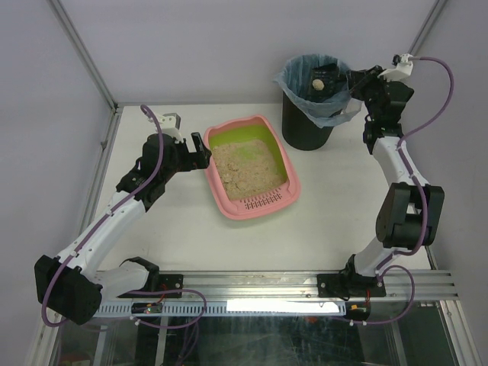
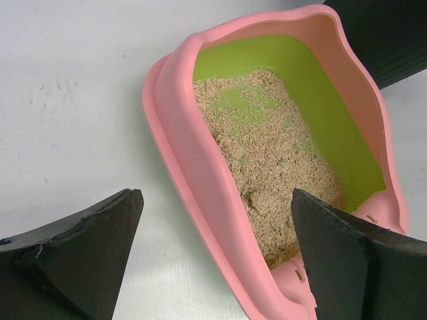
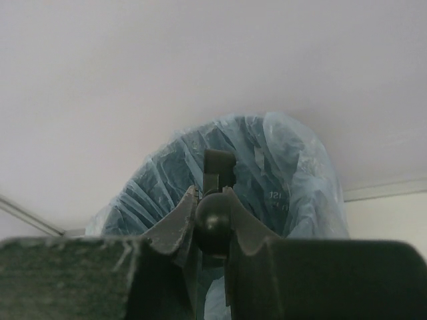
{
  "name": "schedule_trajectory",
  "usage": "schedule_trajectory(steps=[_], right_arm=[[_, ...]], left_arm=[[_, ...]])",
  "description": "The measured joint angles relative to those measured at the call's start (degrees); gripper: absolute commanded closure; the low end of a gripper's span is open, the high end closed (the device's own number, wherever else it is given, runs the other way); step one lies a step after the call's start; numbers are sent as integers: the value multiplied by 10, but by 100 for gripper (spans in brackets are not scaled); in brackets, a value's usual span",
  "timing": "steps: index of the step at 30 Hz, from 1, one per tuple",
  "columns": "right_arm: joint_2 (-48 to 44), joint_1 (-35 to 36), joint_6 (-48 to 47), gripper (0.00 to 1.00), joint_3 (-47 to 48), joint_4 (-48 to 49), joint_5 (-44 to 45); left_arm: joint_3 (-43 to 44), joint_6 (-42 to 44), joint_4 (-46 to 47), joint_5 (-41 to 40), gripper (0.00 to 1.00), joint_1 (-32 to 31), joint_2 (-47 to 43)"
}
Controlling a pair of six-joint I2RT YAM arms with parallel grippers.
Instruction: Clean the litter box
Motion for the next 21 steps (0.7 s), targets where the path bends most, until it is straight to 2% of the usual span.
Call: schedule_trajectory(steps=[5, 11, 16, 21], right_arm=[[2, 0, -104, 100, 8, 23, -57], [0, 2, -202, 100, 24, 26, -75], [-21, 14, -242, 100, 26, 17, -37], [-68, 44, -254, 100, 43, 7, 55]], left_arm=[[0, 0, 0, 0, 1, 0, 2], [0, 0, 0, 0, 1, 0, 6], [0, 0, 0, 0, 1, 0, 9], [0, 0, 0, 0, 1, 0, 10]])
